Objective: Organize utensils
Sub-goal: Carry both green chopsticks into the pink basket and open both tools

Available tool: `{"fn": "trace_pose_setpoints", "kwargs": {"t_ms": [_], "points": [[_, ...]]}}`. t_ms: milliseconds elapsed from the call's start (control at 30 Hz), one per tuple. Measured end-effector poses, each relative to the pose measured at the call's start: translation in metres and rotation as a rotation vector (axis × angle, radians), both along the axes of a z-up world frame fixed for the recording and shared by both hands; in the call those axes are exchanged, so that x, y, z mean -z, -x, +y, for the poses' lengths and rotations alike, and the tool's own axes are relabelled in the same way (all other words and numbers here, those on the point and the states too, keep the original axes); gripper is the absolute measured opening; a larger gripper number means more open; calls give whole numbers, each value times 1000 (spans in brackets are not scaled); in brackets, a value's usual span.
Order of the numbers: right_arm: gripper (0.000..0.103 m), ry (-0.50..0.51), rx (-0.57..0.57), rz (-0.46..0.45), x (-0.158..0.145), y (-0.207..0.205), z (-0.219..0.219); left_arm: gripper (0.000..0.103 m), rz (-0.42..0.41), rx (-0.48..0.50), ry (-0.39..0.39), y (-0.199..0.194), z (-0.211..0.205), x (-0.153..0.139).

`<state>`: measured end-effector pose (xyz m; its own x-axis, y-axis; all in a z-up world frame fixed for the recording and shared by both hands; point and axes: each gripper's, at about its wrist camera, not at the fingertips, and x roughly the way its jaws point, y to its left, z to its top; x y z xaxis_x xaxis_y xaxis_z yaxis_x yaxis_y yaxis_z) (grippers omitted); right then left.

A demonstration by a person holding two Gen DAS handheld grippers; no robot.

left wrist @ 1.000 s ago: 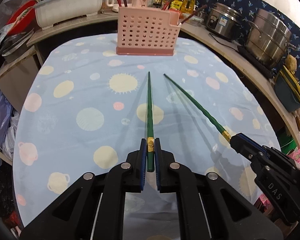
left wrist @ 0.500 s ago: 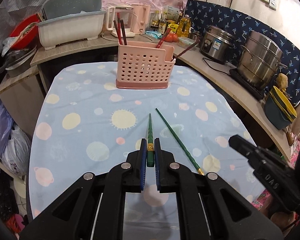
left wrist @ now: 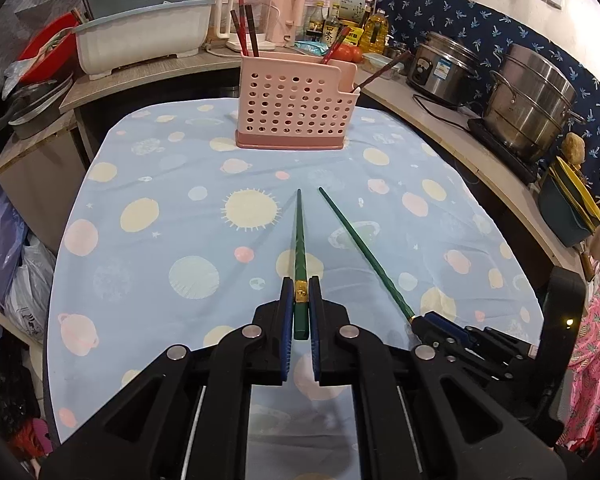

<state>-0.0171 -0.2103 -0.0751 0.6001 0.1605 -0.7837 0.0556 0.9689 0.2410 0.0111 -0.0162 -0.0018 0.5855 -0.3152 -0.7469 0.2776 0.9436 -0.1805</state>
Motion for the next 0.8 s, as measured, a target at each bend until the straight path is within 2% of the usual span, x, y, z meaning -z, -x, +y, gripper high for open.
{"fn": "trace_pose_setpoints", "kwargs": {"t_ms": [200,333,433,633,800], "points": [[15,24,-7,15,10,-1,1,7,12,2,-1,0,-1,3],[10,57,-14,4,10,0,4,7,14,5,-2,0,-2,4],[8,45,-17,-8,4,1,3,7,9,4,-3,1,-2,2],[8,6,-18,-93,-32,5,4,7,-23,-5,4,1,1,-12],[8,-22,-19,-193,-74,7,3,7,-59,-5,9,-2,2,-29]]}}
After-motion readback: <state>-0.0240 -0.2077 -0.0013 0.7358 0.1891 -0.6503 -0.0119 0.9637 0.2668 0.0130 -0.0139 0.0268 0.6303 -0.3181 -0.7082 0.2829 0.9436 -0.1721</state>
